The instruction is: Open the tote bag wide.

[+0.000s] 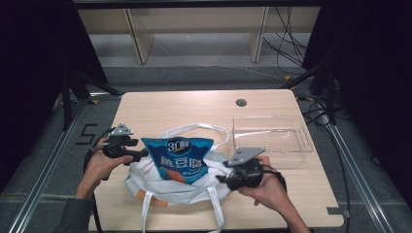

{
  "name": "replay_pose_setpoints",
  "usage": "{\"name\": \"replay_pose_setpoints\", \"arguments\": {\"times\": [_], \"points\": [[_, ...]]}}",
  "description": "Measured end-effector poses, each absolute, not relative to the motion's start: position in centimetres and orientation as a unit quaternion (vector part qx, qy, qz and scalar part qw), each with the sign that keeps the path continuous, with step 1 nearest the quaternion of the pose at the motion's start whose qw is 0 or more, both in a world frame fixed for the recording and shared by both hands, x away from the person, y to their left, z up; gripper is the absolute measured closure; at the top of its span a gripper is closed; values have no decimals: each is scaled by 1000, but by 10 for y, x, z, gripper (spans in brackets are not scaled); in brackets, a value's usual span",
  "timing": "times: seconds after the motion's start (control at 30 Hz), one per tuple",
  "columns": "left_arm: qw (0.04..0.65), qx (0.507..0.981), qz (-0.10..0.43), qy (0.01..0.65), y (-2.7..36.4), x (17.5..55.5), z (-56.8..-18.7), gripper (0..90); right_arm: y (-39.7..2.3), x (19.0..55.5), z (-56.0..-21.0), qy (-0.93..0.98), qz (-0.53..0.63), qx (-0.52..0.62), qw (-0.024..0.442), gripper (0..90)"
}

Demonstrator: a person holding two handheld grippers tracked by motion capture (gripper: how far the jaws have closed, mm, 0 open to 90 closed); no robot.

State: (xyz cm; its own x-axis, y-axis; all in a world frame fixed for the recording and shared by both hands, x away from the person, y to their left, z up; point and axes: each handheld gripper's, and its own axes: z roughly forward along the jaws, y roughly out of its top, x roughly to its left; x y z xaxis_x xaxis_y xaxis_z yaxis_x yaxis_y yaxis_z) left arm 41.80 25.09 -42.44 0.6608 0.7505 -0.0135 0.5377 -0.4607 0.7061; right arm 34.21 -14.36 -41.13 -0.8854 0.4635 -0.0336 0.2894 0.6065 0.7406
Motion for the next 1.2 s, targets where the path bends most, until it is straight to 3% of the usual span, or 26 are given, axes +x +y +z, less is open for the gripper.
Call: {"name": "replay_pose_setpoints", "arguments": {"times": [0.17,0.23,0.3,0.4,0.47,0.57,0.63,0.73,0.83,0.87,0.93,0.97,1.07,1.2], "points": [[349,852,130,369,239,438,-439,411,-103,329,-429,915,364,158,76,427],[360,850,117,367,237,446,-444,471,-95,332,-439,923,345,155,70,445],[365,849,120,362,237,454,-445,539,-90,332,-448,937,317,135,67,635],[365,843,126,375,238,466,-450,768,-92,326,-458,952,282,101,59,767],[342,849,117,387,236,473,-461,833,-95,323,-463,959,266,93,35,814],[333,838,87,424,232,482,-489,851,-100,319,-474,961,260,96,10,825],[342,826,76,441,234,484,-497,847,-100,319,-484,961,260,98,3,826],[335,831,101,432,233,481,-493,794,-99,320,-488,961,257,102,1,826],[331,818,135,451,235,475,-480,608,-101,324,-489,956,269,118,-12,810],[331,818,135,451,235,475,-480,558,-102,323,-488,953,271,133,-16,769],[346,810,153,449,245,460,-457,433,-104,325,-483,949,284,133,-34,586],[349,809,157,447,249,454,-447,397,-104,324,-480,947,288,138,-35,548],[384,788,175,449,255,432,-427,354,-113,323,-457,940,306,150,6,484],[424,769,186,441,258,405,-407,336,-131,328,-420,904,385,174,63,493]]}}
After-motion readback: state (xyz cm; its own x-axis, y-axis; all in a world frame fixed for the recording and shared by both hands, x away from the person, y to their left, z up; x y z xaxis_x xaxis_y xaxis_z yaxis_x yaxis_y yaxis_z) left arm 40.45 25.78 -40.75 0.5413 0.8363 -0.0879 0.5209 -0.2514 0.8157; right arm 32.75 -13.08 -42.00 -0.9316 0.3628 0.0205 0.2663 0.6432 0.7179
